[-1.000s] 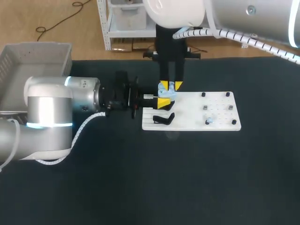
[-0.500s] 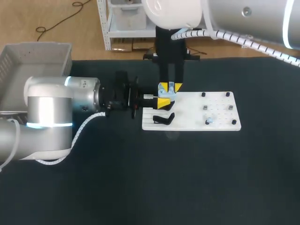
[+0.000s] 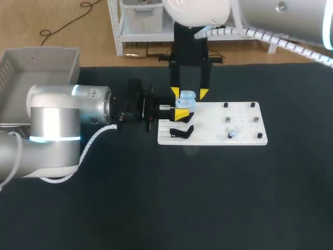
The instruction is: Pick up each earbud case from the left stands, insert the matching earbuds, close the lid, and place the case in the box.
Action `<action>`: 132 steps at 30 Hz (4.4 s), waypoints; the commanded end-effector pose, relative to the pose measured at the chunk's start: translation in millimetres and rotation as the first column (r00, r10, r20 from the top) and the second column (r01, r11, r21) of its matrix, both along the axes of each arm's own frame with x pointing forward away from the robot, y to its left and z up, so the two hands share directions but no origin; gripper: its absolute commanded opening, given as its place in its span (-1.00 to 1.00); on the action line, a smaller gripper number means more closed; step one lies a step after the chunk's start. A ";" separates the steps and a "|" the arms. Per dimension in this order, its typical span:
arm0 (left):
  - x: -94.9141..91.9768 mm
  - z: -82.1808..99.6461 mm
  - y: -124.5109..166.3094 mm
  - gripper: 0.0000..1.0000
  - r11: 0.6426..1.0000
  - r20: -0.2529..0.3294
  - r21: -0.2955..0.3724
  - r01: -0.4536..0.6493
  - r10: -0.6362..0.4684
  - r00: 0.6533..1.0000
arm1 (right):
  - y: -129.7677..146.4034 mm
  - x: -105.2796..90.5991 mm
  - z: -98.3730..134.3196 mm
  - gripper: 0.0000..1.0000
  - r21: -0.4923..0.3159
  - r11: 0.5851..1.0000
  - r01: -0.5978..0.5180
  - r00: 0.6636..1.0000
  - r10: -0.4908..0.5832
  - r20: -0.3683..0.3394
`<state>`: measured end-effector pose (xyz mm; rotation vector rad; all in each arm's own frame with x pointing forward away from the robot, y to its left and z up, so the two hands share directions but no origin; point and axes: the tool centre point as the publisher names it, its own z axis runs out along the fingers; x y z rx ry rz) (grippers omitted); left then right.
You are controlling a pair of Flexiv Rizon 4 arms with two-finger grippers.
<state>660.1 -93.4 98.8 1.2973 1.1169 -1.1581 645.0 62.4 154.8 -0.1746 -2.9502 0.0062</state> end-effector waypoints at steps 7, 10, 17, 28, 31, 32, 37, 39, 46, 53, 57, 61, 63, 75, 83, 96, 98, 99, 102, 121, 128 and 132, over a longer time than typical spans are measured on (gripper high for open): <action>-1.7 -2.5 0.2 -1.00 1.000 0.002 -0.007 -0.005 0.005 1.000 | -65.5 -43.0 6.8 0.24 0.092 0.992 -0.091 0.931 0.052 0.362; -1.7 -2.5 0.2 -1.00 1.000 0.002 -0.007 -0.005 0.005 1.000 | -79.3 -47.1 6.7 0.17 0.104 0.992 -0.073 0.901 0.021 0.433; -1.7 -2.5 0.2 -1.00 1.000 0.002 -0.007 -0.005 0.005 1.000 | -98.7 -48.6 -7.5 0.01 0.160 0.987 0.029 0.888 -0.099 0.450; -1.7 -2.5 0.2 -1.00 1.000 0.002 -0.007 -0.005 0.005 1.000 | -99.4 -45.1 -49.3 -0.01 0.153 0.983 0.096 0.884 -0.155 0.441; -1.7 -2.5 0.2 -1.00 1.000 0.002 -0.007 -0.005 0.005 1.000 | -98.5 -41.7 -59.0 0.02 0.137 0.985 0.103 0.884 -0.153 0.442; -1.7 -2.5 0.2 -1.00 1.000 0.002 -0.007 -0.005 0.005 1.000 | -98.8 -39.8 -61.6 0.01 0.130 0.986 0.103 0.883 -0.151 0.445; -1.7 -2.5 0.2 -1.00 1.000 0.002 -0.007 -0.005 0.005 1.000 | -101.2 -32.0 -71.4 -0.01 0.114 0.988 0.107 0.878 -0.148 0.456; -1.7 -2.5 0.2 -1.00 1.000 0.002 -0.007 -0.005 0.005 1.000 | -102.4 -29.1 -76.8 -0.02 0.101 0.989 0.108 0.879 -0.143 0.454; -1.7 -2.5 0.2 -1.00 1.000 0.002 -0.007 -0.005 0.005 1.000 | -109.6 -23.4 -97.6 -0.02 0.079 0.989 0.127 0.892 -0.148 0.427; -1.7 -2.5 0.2 -1.00 1.000 0.002 -0.007 -0.005 0.005 1.000 | -114.0 -18.3 -111.7 -0.03 0.084 0.987 0.140 0.894 -0.162 0.418; -1.7 -2.5 0.2 -1.00 1.000 0.002 -0.007 -0.005 0.005 1.000 | -114.6 -15.1 -118.6 -0.01 0.093 0.985 0.142 0.895 -0.168 0.412; -1.7 -2.5 0.2 -1.00 1.000 0.002 -0.007 -0.005 0.005 1.000 | -117.2 -11.9 -122.9 -0.01 0.096 0.985 0.141 0.895 -0.168 0.412; -1.7 -2.5 0.2 -1.00 1.000 0.002 -0.007 -0.005 0.005 1.000 | -118.3 -10.1 -124.4 -0.01 0.098 0.986 0.138 0.895 -0.166 0.414; -1.7 -2.5 0.2 -1.00 1.000 0.002 -0.007 -0.005 0.005 1.000 | -120.3 -3.0 -134.9 -0.08 0.119 0.985 0.128 0.900 -0.166 0.404; -1.7 -2.5 0.2 -1.00 1.000 0.002 -0.007 -0.005 0.005 1.000 | -119.9 -0.6 -139.1 -0.12 0.128 0.984 0.125 0.901 -0.166 0.400; -1.7 -2.5 0.2 -1.00 1.000 0.002 -0.007 -0.005 0.005 1.000 | -117.1 0.1 -143.2 -0.22 0.138 0.983 0.124 0.903 -0.170 0.395; -1.7 -2.5 0.2 -1.00 1.000 0.002 -0.007 -0.005 0.005 1.000 | -117.2 0.1 -143.4 -0.24 0.139 0.982 0.125 0.902 -0.171 0.396; -1.7 -2.5 0.2 -1.00 1.000 0.002 -0.007 -0.005 0.005 1.000 | -117.2 0.1 -143.5 -0.25 0.140 0.982 0.126 0.902 -0.172 0.396; -1.7 -2.5 0.2 -1.00 1.000 0.002 -0.007 -0.005 0.005 1.000 | -117.1 0.1 -143.8 -0.28 0.143 0.981 0.128 0.901 -0.176 0.397; -1.7 -2.5 0.2 -1.00 1.000 0.002 -0.007 -0.005 0.005 1.000 | -117.8 0.2 -145.5 -0.77 0.145 0.980 0.134 0.903 -0.181 0.389; -1.7 -2.5 0.2 -1.00 1.000 0.002 -0.007 -0.005 0.005 1.000 | -118.9 0.0 -145.4 -1.00 0.147 0.980 0.137 0.904 -0.185 0.386; -1.7 -2.5 0.2 -1.00 1.000 0.002 -0.007 -0.005 0.005 1.000 | -119.4 -1.7 -139.6 -1.00 0.149 0.979 0.139 0.904 -0.187 0.384</action>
